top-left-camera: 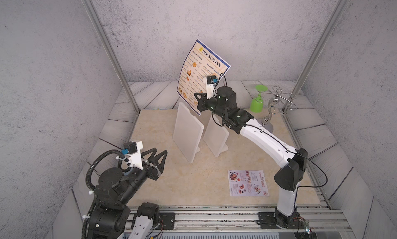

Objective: Insert the menus into the narrow rack
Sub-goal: Adjust the menu, then insert the menu into the narrow rack.

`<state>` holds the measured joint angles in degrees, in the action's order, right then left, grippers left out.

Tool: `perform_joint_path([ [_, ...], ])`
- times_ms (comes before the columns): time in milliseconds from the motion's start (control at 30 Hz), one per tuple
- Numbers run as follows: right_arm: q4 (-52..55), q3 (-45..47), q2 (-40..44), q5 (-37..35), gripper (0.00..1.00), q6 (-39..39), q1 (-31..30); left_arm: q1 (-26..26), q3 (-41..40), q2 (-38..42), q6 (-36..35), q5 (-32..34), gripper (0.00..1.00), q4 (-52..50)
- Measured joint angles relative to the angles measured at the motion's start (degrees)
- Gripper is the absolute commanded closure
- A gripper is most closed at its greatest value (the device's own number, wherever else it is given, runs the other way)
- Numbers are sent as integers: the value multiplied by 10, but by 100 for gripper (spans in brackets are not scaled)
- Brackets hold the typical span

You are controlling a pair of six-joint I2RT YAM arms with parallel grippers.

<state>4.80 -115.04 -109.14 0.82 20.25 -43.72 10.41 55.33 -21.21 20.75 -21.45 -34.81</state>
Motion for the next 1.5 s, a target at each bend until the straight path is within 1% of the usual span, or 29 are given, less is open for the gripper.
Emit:
perform_joint_path([
  [533, -17, -53, -45, -35, 100, 44, -3, 0, 0, 3, -2, 3, 41, -17],
  [967, -16, -54, -54, -41, 100, 65, -11, 0, -2, 7, -4, 3, 41, -23],
  [1500, -18, -49, -54, -45, 100, 66, -17, 0, -3, 17, -4, 4, 41, -28],
])
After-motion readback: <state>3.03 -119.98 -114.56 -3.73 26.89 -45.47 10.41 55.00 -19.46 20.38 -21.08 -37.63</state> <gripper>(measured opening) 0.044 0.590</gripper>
